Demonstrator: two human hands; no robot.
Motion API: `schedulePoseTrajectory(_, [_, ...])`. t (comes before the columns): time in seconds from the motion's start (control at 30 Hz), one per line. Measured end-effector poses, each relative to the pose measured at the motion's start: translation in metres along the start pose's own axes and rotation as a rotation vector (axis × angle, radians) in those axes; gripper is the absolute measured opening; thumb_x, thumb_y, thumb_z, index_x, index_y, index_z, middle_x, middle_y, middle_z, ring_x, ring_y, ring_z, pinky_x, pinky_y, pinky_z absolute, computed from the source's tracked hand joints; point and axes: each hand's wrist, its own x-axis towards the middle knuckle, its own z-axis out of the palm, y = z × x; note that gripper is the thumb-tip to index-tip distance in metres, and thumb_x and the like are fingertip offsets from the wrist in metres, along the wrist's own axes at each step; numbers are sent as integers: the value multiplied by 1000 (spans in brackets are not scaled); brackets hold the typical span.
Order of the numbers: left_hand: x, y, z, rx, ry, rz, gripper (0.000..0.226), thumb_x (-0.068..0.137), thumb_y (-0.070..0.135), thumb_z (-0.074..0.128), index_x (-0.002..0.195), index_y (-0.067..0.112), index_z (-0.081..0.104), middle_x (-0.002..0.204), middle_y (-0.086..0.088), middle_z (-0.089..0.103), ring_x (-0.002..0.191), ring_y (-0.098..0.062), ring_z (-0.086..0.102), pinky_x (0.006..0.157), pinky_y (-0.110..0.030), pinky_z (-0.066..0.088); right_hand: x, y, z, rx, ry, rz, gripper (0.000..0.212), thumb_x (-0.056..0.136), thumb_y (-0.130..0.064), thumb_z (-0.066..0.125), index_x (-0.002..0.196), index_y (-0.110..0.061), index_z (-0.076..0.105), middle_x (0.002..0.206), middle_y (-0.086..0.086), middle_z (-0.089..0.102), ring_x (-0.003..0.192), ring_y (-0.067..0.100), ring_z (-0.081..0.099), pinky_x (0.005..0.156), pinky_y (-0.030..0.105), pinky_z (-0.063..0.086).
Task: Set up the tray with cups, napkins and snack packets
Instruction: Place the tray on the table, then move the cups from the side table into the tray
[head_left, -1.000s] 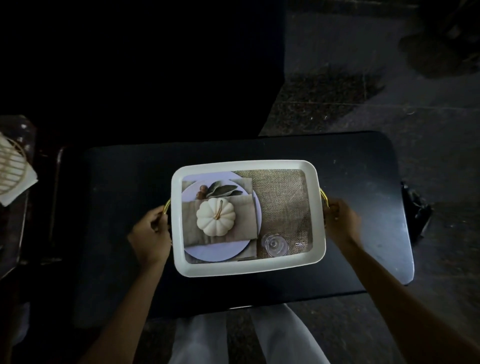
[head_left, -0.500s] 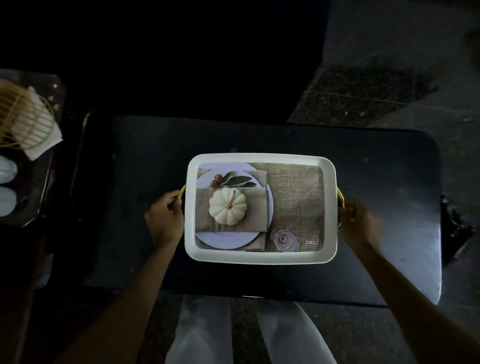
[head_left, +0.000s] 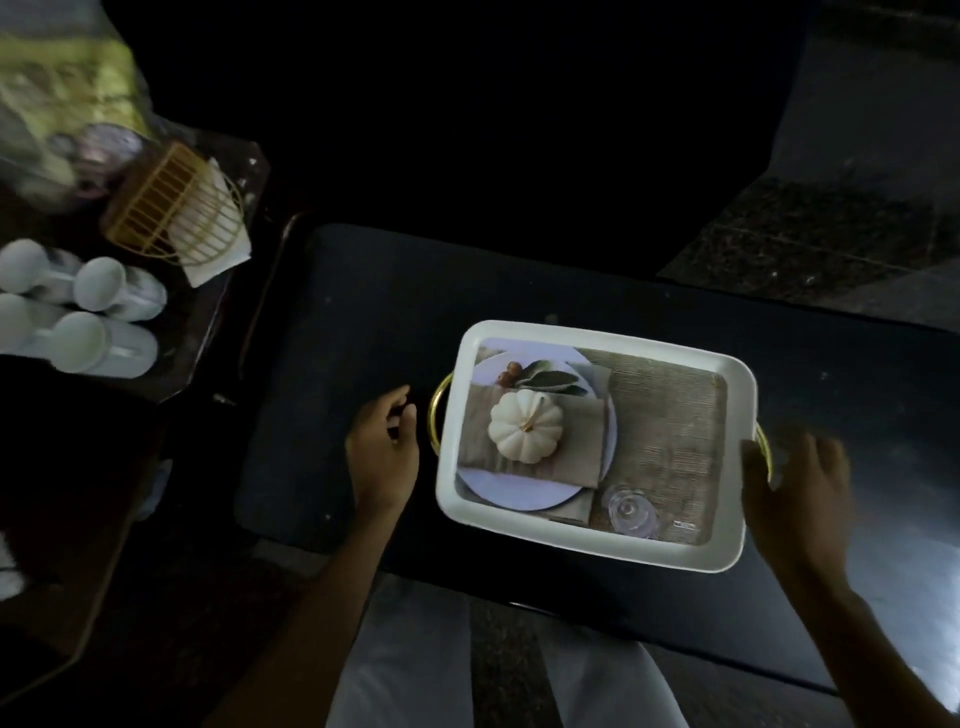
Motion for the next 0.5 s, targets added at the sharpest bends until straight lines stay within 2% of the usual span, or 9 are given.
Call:
schedulePoseTrajectory(0.07, [-3,0,-20,-42,45,8,28,100,12,59,126,11,69,123,-10,71,101,-16,68,78,-13,47,-4,-39,9,113,-30,-70,33,94,-20,59,126,-12,54,125,19,50,97,27,59,75,39,51])
schedulePoseTrajectory(0.17, [-3,-3,-57,-130,84,17,28,101,14,57,128,13,68,126,-4,68,99,0,64,77,0,46,-15,-102,32,215,-102,-160,33,95,-21,58,127,-14,54,126,13,54,94,24,63,75,43,57])
schedulePoseTrajectory(0.27, [4,-14,-102,-175,114,35,28,102,20,58,128,19,67,126,4,66,101,14,61,79,-1,47,-29,-163,63,268,-182,-273,33,94,-14,60,125,-8,56,122,14,56,95,29,63,78,43,55])
schedulePoseTrajectory(0.33, [13,-25,-135,-194,163,37,28,102,20,58,129,19,67,126,7,65,103,15,60,80,-2,47,-36,-205,85,287,-225,-331,31,93,-10,62,123,-5,57,120,16,60,98,31,63,79,39,54])
schedulePoseTrajectory(0.4, [25,-38,-167,-205,228,44,28,102,18,58,129,17,67,126,7,64,104,15,60,79,-2,46,-44,-246,105,331,-263,-382,29,94,-12,62,122,-6,59,117,12,60,98,26,62,88,36,53])
schedulePoseTrajectory(0.5, [47,-64,-209,-213,346,32,27,100,14,59,126,13,68,123,2,66,102,16,59,78,-2,46,-58,-308,134,413,-320,-411,29,95,-15,61,124,-11,58,117,7,57,91,13,62,81,25,53])
